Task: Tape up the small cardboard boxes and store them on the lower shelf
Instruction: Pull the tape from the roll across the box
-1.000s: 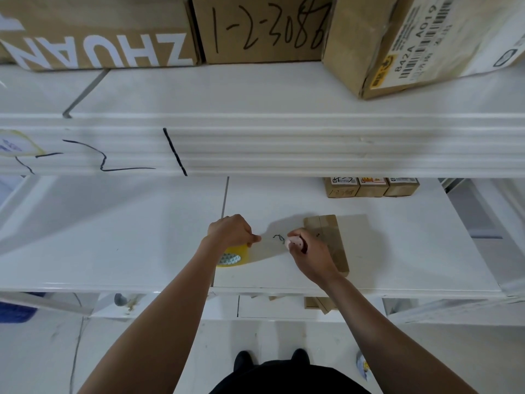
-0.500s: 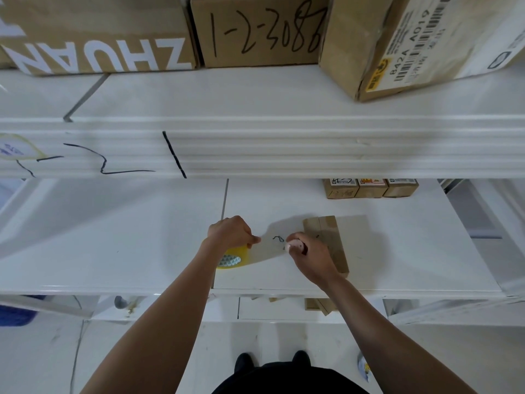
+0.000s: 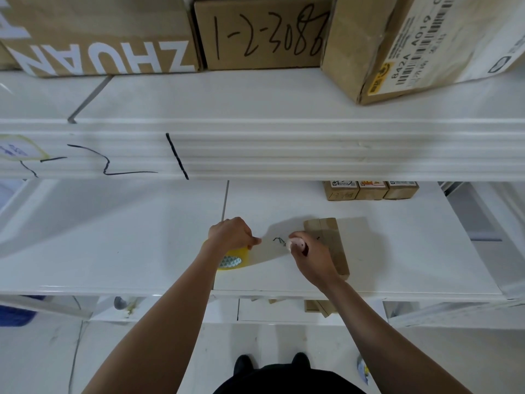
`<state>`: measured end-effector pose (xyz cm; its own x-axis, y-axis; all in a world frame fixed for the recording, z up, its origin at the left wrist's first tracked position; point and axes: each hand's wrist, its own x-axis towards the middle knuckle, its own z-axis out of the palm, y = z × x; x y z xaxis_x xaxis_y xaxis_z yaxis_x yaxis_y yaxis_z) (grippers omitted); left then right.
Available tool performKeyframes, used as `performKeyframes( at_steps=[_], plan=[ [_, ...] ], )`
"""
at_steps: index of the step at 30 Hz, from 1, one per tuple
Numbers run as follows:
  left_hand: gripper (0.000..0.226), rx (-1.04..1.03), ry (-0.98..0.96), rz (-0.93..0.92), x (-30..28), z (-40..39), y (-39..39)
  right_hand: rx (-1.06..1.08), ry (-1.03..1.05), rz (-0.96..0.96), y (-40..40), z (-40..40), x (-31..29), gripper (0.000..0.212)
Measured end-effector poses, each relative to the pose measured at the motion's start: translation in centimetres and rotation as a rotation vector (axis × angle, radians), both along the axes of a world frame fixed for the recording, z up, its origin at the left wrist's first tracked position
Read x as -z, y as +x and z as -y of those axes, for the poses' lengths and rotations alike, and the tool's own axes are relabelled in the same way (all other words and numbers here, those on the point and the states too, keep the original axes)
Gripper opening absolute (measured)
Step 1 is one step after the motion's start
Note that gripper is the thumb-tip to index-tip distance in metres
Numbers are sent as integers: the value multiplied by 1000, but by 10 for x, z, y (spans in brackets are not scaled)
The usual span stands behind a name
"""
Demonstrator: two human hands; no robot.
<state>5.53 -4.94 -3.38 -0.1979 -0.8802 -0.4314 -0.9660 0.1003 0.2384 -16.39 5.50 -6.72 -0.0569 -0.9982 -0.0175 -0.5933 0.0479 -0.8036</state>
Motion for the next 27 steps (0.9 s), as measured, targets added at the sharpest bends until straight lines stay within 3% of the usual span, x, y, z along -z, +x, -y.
performKeyframes(
  at_steps=[6, 14, 27],
  plan=[
    [42, 1, -1, 3, -1, 0, 0, -9, -3, -15, 0, 2, 2, 29],
    [43, 2, 3, -2, 0, 0, 0, -48, 28, -9, 1, 5, 6, 12],
    [42, -5, 10, -11, 0, 1, 1, -24, 33, 61, 0, 4, 2, 13]
  ],
)
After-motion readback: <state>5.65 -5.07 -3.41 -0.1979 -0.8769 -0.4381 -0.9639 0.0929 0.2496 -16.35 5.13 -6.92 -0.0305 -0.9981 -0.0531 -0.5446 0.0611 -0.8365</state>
